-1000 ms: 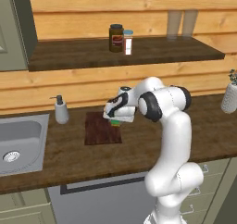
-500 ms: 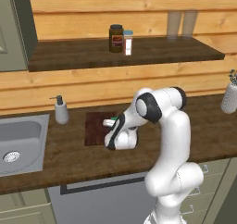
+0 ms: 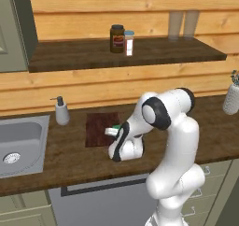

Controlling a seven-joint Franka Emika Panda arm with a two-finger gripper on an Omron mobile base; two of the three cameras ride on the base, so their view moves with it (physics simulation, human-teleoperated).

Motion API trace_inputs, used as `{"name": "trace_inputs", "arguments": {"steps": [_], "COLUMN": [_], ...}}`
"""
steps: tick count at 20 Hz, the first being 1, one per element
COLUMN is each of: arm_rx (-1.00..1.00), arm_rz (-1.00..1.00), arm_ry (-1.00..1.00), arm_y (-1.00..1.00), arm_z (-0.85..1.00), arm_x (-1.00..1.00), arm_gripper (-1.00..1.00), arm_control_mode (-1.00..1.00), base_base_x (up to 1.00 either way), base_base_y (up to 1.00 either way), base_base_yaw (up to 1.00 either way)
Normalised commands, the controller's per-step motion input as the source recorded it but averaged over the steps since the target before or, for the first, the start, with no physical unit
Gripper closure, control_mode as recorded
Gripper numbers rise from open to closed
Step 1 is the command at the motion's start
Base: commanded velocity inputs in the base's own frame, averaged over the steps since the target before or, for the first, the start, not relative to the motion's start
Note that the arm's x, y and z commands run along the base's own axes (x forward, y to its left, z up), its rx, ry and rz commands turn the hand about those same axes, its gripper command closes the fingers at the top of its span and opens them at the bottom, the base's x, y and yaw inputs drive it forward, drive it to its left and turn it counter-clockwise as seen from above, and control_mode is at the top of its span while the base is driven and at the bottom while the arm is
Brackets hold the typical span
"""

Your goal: Pick up the sponge from the counter and clean the cutting board by briefly scrubbing or pressing down on the cutting board. Once finished, release the sponge.

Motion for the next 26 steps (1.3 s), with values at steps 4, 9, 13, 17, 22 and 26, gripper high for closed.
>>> {"name": "trace_inputs", "arguments": {"steps": [4, 9, 13, 17, 22, 26], "arm_rx": [0.04, 0.04, 0.07, 0.09, 0.12, 0.06], "arm_rz": [0.00, 0.00, 0.00, 0.00, -0.05, -0.11], "arm_ry": [0.05, 0.07, 0.00, -0.16, 0.10, 0.31], "arm_y": [0.00, 0.00, -0.23, -0.25, -0.42, -0.59], "arm_z": [-0.34, -0.39, 0.30, 1.00, 1.00, 1.00], "arm_x": [-1.00, -1.00, -0.65, -0.03, 0.00, -0.01], "arm_gripper": [1.00, 1.00, 1.00, 1.00, 1.00, 1.00], "arm_control_mode": [-1.00, -1.00, -1.00, -1.00, -1.00, -1.00], "base_base_x": [0.00, 0.00, 0.00, 0.00, 0.00, 0.00], "base_base_y": [0.00, 0.00, 0.00, 0.00, 0.00, 0.00], "base_base_yaw": [0.00, 0.00, 0.00, 0.00, 0.00, 0.00]}}
